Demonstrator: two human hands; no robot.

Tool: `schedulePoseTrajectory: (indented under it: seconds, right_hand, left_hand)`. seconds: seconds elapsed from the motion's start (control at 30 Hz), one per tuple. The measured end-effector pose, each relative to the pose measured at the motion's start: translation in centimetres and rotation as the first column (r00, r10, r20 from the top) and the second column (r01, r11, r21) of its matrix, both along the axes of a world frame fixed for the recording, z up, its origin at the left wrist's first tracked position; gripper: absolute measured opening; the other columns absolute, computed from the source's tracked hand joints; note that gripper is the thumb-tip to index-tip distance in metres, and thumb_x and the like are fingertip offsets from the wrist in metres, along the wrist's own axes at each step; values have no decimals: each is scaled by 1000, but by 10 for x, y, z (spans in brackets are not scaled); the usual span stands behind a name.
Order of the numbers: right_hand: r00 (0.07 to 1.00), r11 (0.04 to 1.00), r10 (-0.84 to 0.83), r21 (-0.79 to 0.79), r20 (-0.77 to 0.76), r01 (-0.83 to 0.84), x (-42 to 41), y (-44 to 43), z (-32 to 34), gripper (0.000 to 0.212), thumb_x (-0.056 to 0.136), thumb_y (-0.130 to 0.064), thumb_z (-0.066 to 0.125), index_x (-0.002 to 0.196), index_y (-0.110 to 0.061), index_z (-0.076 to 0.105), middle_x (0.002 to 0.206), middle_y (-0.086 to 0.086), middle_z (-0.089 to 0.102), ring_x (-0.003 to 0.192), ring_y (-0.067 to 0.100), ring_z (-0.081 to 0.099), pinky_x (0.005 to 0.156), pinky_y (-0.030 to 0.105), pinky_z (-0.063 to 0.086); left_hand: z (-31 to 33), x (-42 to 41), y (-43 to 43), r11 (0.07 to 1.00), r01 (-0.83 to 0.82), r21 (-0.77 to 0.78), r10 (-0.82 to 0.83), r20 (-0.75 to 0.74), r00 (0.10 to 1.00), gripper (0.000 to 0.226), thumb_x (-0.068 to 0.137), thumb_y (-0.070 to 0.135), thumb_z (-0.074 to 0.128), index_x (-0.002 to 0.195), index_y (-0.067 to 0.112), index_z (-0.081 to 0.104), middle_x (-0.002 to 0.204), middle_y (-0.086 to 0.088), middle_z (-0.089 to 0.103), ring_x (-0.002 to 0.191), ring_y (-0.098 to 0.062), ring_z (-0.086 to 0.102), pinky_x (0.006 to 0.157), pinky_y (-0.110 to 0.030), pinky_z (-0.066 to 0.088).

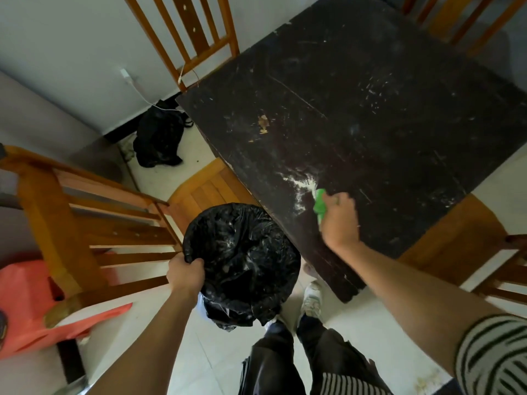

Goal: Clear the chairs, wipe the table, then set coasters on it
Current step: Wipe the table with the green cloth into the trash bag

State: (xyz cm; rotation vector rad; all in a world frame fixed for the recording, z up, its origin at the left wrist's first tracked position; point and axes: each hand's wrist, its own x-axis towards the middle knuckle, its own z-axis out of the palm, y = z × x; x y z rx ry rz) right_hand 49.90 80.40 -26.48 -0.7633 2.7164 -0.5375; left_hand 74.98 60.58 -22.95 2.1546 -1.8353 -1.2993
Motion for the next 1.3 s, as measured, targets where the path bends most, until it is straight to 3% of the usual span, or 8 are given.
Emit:
schedulePoseTrajectory:
  seconds: [0.13, 0.3, 0.47, 0.63, 0.9, 1.07, 1.2, 1.3]
  right_hand:
    - [969, 970, 238, -68, 62, -234, 69, -24, -5, 58, 84, -3, 65, 137, -23, 51, 116, 11, 54, 104, 26, 51, 85, 34, 46]
    - [831, 873, 481, -232, 278, -428, 79, -23, 3, 45, 92, -2, 51, 135, -17, 56, 116, 7, 51, 106, 24, 47, 93, 37, 43]
    - [994, 971, 102, -222, 46, -89, -50, -12, 18, 45, 85, 7, 52, 127, -7, 62, 109, 23, 56, 101, 38, 53, 90, 40, 44]
    - [988, 979, -147, 148, 42, 139, -126, -14, 4, 37, 88, -11, 54, 125, -10, 59, 117, 27, 49, 104, 47, 52, 89, 44, 46]
    - [951, 952, 306, -35, 42, -305, 36, -24, 0, 52, 89, 1, 57, 138, -17, 51, 110, 16, 52, 101, 33, 50, 76, 35, 39]
    - [729, 761, 649, -187, 216, -622, 85, -21, 0, 53, 88, 2, 50, 136, -18, 54, 116, 9, 50, 105, 25, 46, 87, 31, 37]
    - [882, 857, 455, -329, 124, -396, 13, -25, 13, 42, 83, 9, 55, 115, -15, 70, 98, 9, 59, 91, 19, 50, 83, 37, 46]
    - [994, 980, 111, -163, -6, -111, -86, -33, 19, 45, 85, 3, 53, 127, -10, 61, 112, 23, 55, 104, 40, 52, 92, 43, 43]
  left_hand:
    - [4, -5, -1, 1000, 27, 11, -27, 2, 1000, 10, 83, 6, 52, 86, 3, 62, 85, -20, 65, 82, -39, 61, 72, -43, 51]
    - [7, -8, -3, 999, 44, 6, -44, 17, 999, 10, 83, 8, 54, 88, 4, 62, 85, -20, 65, 83, -40, 61, 76, -45, 52]
    - [7, -8, -1, 999, 34, 20, -35, 22, 999, 9, 82, 9, 54, 86, 5, 62, 83, -19, 65, 81, -39, 62, 74, -47, 53]
    - [8, -10, 3, 1000, 11, 15, -11, 27, 1000, 11, 83, 10, 54, 89, 7, 62, 85, -16, 65, 81, -36, 61, 75, -44, 54]
    - [7, -8, 3, 1000, -3, 27, 2, 30, 1000, 8, 82, 9, 54, 83, 6, 62, 83, -18, 65, 82, -40, 62, 73, -46, 53]
    - [11, -10, 4, 999, -17, 38, 16, 17, 1000, 8, 83, 9, 55, 87, 7, 62, 86, -17, 66, 84, -37, 62, 80, -49, 55]
    - [13, -11, 4, 999, -16, 37, 16, 5, 1000, 8, 84, 8, 54, 87, 6, 61, 87, -18, 66, 85, -37, 62, 80, -49, 55]
    - [12, -11, 4, 999, -9, 34, 9, 7, 1000, 10, 85, 7, 54, 90, 6, 61, 88, -17, 66, 86, -37, 61, 81, -48, 55]
